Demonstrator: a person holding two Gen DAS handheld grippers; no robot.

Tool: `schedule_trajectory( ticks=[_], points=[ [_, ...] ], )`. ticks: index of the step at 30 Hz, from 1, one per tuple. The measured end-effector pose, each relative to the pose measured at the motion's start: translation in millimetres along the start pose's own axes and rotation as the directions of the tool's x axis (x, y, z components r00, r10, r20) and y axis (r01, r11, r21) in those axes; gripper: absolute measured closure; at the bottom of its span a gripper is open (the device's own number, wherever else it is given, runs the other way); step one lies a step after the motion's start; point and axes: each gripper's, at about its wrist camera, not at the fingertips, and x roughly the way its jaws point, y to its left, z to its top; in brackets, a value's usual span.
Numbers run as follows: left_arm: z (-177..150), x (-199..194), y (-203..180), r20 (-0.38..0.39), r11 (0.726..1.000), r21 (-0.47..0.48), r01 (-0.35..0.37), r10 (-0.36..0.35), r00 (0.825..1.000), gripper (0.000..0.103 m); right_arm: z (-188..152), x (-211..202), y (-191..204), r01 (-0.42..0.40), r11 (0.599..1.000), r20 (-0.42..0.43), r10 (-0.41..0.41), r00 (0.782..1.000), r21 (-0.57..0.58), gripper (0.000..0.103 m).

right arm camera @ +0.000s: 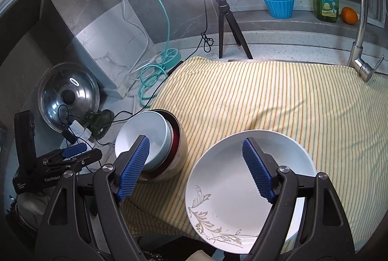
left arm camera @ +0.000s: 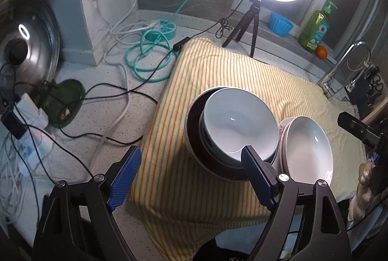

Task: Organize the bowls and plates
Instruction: 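Move both grippers to the rim of the steel bowl stack, then close both grippers on the steel bowl rim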

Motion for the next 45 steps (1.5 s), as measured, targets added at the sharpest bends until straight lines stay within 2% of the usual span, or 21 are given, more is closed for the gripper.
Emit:
schedule_trajectory(
  ticks=[3, 5, 8, 10, 14, 16, 17, 18, 19, 21, 22, 23, 26, 28, 31, 35, 36, 39, 45],
  points=[
    [1, 5, 5, -0.018, 0.999, -0.037, 0.010, -0.010, 1.000, 0.018, -1, 2, 1, 0.006, 1.000, 0.004, -0.006, 1.000, -0.001, 0.022],
    [0, 8, 2, -0.026, 1.000, -0.017, 0.017, -0.018, 1.000, 0.018, -1, 5, 2, 0.018, 1.000, 0.004, -0.018, 1.000, -0.005, 0.022],
    [-2, 11, 0, -0.024, 1.000, 0.005, -0.014, 0.014, 1.000, 0.018, -1, 10, 1, 0.024, 1.000, 0.016, -0.024, 1.000, 0.004, 0.022],
    [-3, 13, 4, -0.030, 1.000, -0.013, -0.015, 0.015, 0.999, 0.018, -1, 12, 0, 0.017, 1.000, 0.025, -0.017, 1.000, 0.016, 0.022],
    [-1, 19, 19, -0.050, 0.998, -0.051, -0.020, 0.018, 0.999, 0.020, 3, 26, 0, 0.019, 1.000, -0.033, -0.019, 0.999, 0.012, 0.022],
    [-1, 22, 28, -0.061, 0.996, -0.087, 0.009, -0.014, 0.998, 0.030, 3, 32, -2, 0.024, 1.000, -0.050, -0.023, 0.998, 0.008, 0.022],
    [0, 24, 31, -0.075, 0.995, -0.095, 0.029, -0.037, 0.996, 0.046, 3, 35, -3, 0.020, 1.000, -0.057, -0.019, 0.998, 0.015, 0.022],
    [0, 26, 33, -0.088, 0.994, -0.099, 0.038, -0.047, 0.995, 0.053, 3, 37, -5, 0.015, 1.000, -0.061, -0.014, 0.998, 0.022, 0.023],
    [0, 28, 35, -0.092, 0.994, -0.103, 0.038, -0.047, 0.995, 0.054, 3, 39, -6, 0.013, 0.999, -0.068, -0.011, 0.998, 0.031, 0.025],
    [1, 31, 37, -0.098, 0.993, -0.110, 0.041, -0.052, 0.994, 0.062, 3, 45, -8, -0.004, 0.999, -0.091, 0.008, 0.996, 0.045, 0.040],
    [1, 32, 37, -0.102, 0.992, -0.111, 0.055, -0.067, 0.993, 0.066, 3, 49, -8, -0.013, 0.999, -0.107, 0.018, 0.994, 0.048, 0.043],
    [2, 34, 36, -0.107, 0.993, -0.102, 0.063, -0.074, 0.992, 0.077, 2, 52, -8, -0.017, 0.999, -0.117, 0.023, 0.993, 0.050, 0.047],
    [4, 39, 33, -0.115, 0.993, -0.084, 0.080, -0.090, 0.989, 0.078, 1, 64, -7, -0.036, 0.998, -0.160, 0.045, 0.986, 0.058, 0.054],
    [7, 41, 33, -0.120, 0.991, -0.092, 0.099, -0.110, 0.987, 0.078, 0, 71, -7, -0.046, 0.997, -0.179, 0.057, 0.982, 0.067, 0.055],
    [11, 41, 31, -0.117, 0.991, -0.078, 0.111, -0.119, 0.986, 0.078, 1, 81, -6, -0.059, 0.995, -0.204, 0.074, 0.976, 0.076, 0.065],
    [15, 42, 32, -0.111, 0.990, -0.072, 0.117, -0.125, 0.986, 0.081, 1, 91, -4, -0.060, 0.996, -0.223, 0.073, 0.972, 0.066, 0.066],
    [17, 42, 33, -0.108, 0.990, -0.073, 0.120, -0.127, 0.986, 0.085, 1, 94, -3, -0.058, 0.996, -0.230, 0.072, 0.971, 0.066, 0.068],
    [20, 44, 33, -0.104, 0.992, -0.056, 0.110, -0.116, 0.988, 0.086, 0, 101, -2, -0.066, 0.996, -0.248, 0.080, 0.965, 0.065, 0.075],
    [24, 52, 34, -0.120, 0.989, -0.060, 0.133, -0.140, 0.983, 0.090, -1, 111, -1, -0.076, 0.994, -0.264, 0.092, 0.960, 0.073, 0.080]
  ],
)
